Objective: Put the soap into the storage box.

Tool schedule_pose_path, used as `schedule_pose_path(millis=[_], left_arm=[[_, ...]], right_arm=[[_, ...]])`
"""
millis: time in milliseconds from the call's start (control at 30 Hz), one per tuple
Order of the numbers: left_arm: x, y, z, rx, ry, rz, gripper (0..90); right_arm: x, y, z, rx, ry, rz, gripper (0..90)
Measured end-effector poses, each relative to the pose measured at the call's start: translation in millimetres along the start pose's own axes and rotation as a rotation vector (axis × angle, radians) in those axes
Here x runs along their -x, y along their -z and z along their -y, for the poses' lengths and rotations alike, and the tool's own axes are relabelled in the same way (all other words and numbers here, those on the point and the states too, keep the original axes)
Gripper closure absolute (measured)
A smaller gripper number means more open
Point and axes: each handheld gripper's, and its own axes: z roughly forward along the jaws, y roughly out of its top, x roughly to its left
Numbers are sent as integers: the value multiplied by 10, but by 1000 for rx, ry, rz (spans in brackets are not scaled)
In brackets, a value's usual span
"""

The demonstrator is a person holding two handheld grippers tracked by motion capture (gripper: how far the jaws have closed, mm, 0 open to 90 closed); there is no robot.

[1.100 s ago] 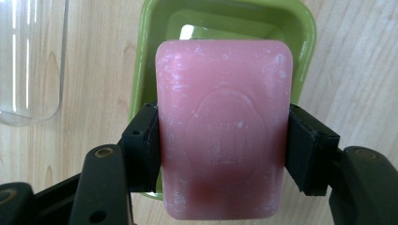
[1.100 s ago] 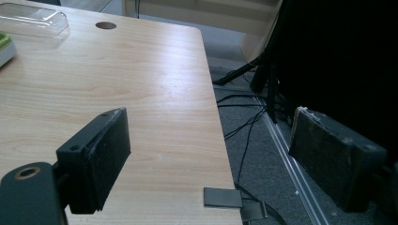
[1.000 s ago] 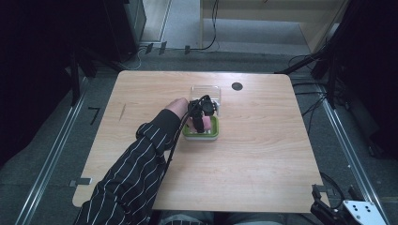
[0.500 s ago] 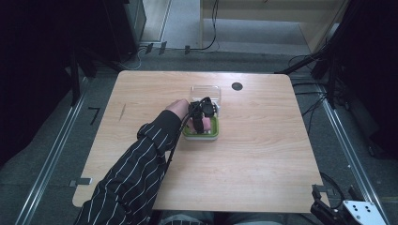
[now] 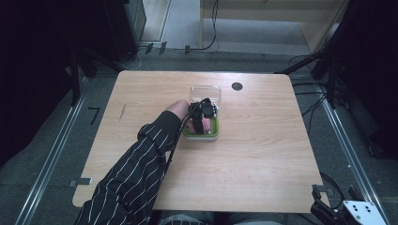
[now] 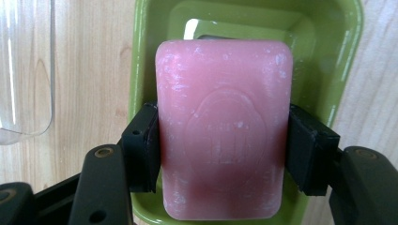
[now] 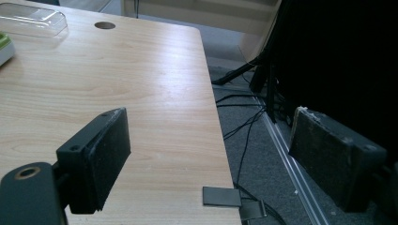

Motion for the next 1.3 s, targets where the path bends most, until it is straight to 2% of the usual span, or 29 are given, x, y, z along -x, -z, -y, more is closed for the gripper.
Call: schedule_pose_path(millis=[567,1000,1133,1300], left_arm=[[-42,-52,39,11,23,9,386],[-65,-66,104,58,40,26,379],[-74,-61,112,59,39,33,379],[-80,-61,134,67,64,45,375]], right_arm=[[-2,-6,-3,0,1,-2,137],[-25,-37,-19,4,3,-13,137],[-30,-45,-25,4,6,-17,137],[-37,-59,-31,5,12,-23,137]])
